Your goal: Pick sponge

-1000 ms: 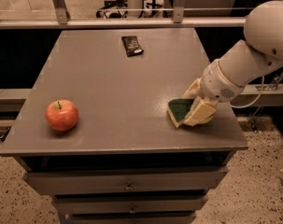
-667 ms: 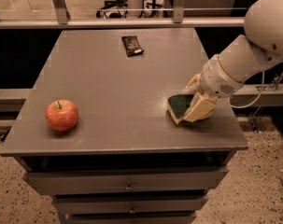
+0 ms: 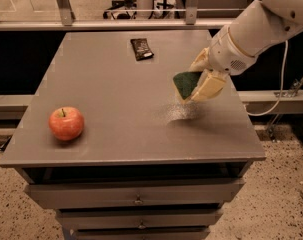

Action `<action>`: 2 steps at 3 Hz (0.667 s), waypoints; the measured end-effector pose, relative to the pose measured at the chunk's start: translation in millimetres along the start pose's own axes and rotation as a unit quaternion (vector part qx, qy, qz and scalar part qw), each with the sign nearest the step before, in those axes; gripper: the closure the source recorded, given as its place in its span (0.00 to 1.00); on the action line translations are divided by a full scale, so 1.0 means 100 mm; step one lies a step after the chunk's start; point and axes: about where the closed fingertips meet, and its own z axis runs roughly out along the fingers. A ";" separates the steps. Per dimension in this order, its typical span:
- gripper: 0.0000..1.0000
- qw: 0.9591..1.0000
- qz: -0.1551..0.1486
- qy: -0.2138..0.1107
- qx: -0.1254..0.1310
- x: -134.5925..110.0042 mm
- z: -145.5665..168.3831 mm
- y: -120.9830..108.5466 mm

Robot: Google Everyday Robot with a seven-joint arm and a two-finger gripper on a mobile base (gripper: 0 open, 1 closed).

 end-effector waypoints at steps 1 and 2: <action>1.00 1.000 0.000 0.000 0.000 0.00 0.00 0.00; 1.00 0.999 -0.019 -0.035 0.005 -0.22 -0.02 -0.11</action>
Offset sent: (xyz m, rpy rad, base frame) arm 0.0236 0.0508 0.0434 0.1736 -0.0875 0.1384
